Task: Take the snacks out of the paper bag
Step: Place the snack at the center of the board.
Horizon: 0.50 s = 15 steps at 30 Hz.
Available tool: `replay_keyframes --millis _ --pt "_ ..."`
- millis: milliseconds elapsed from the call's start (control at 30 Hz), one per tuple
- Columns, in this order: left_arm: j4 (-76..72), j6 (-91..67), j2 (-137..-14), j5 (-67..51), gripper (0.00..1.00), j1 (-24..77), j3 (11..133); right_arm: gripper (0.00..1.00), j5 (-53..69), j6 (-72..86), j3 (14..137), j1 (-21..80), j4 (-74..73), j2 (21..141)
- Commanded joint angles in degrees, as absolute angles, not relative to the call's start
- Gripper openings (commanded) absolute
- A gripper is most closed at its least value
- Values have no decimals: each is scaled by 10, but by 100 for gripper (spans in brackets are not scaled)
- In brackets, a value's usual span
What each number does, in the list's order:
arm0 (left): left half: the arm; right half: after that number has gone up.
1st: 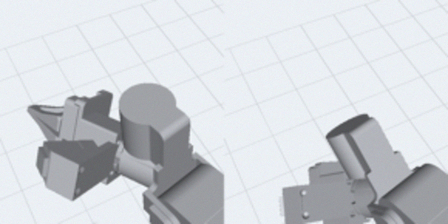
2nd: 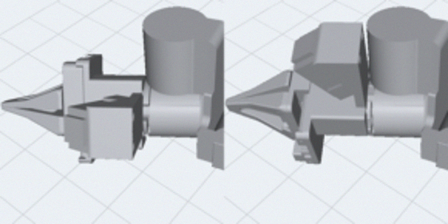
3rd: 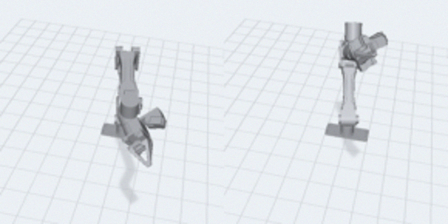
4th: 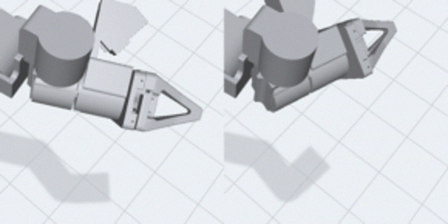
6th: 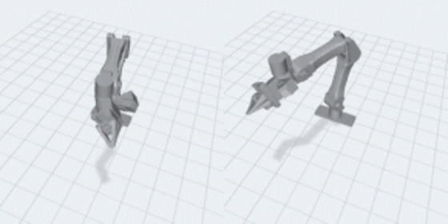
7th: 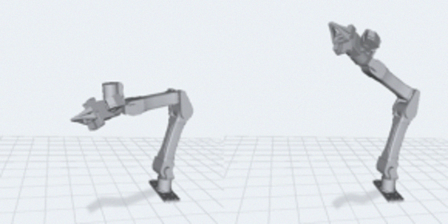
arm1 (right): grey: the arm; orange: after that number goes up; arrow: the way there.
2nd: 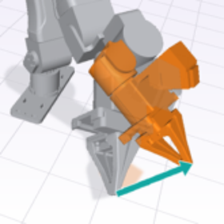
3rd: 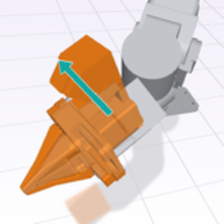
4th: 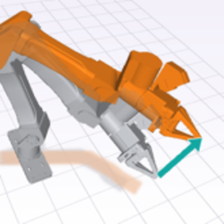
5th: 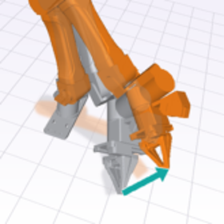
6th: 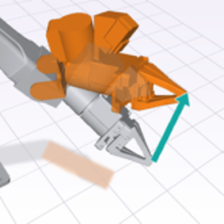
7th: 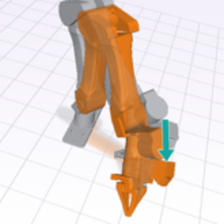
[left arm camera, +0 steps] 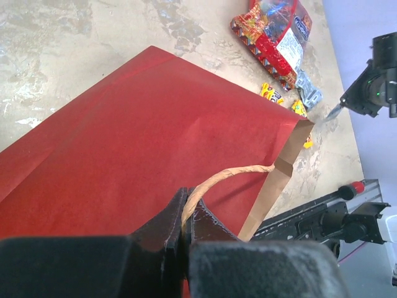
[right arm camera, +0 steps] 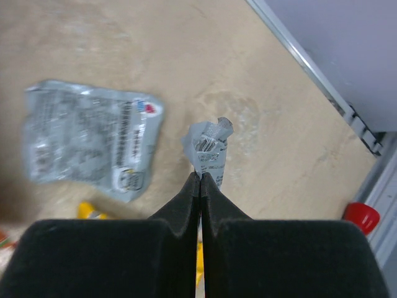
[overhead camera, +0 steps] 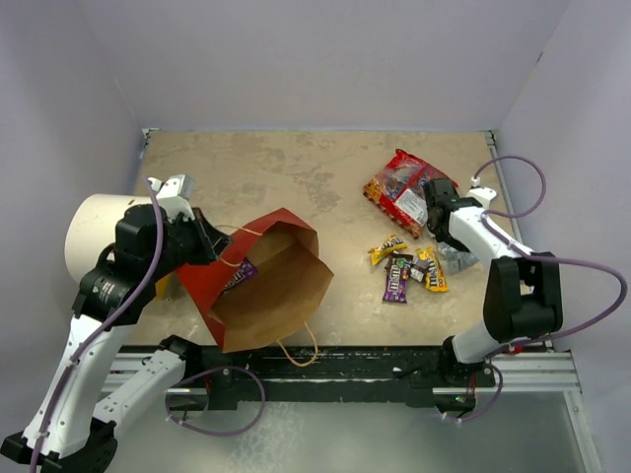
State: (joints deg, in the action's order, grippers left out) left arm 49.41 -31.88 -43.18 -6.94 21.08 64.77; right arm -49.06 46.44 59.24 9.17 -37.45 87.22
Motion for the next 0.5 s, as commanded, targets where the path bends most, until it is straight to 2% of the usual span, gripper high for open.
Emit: replay_keyframes --millis 0,100,167,300,467 --pt "489 -314 -422 -60 0 211 672 0 -541 497 573 61 -390 882" --pt "486 -315 -426 -62 0 211 675 1 -534 495 569 46 -389 901" --pt "486 -313 -429 -62 0 211 677 9 -527 498 588 41 -397 921" --pt "484 -304 -435 -64 0 211 679 39 -486 495 615 40 -401 932" --pt "476 -304 -445 -73 0 212 673 79 -418 421 631 41 -373 872"
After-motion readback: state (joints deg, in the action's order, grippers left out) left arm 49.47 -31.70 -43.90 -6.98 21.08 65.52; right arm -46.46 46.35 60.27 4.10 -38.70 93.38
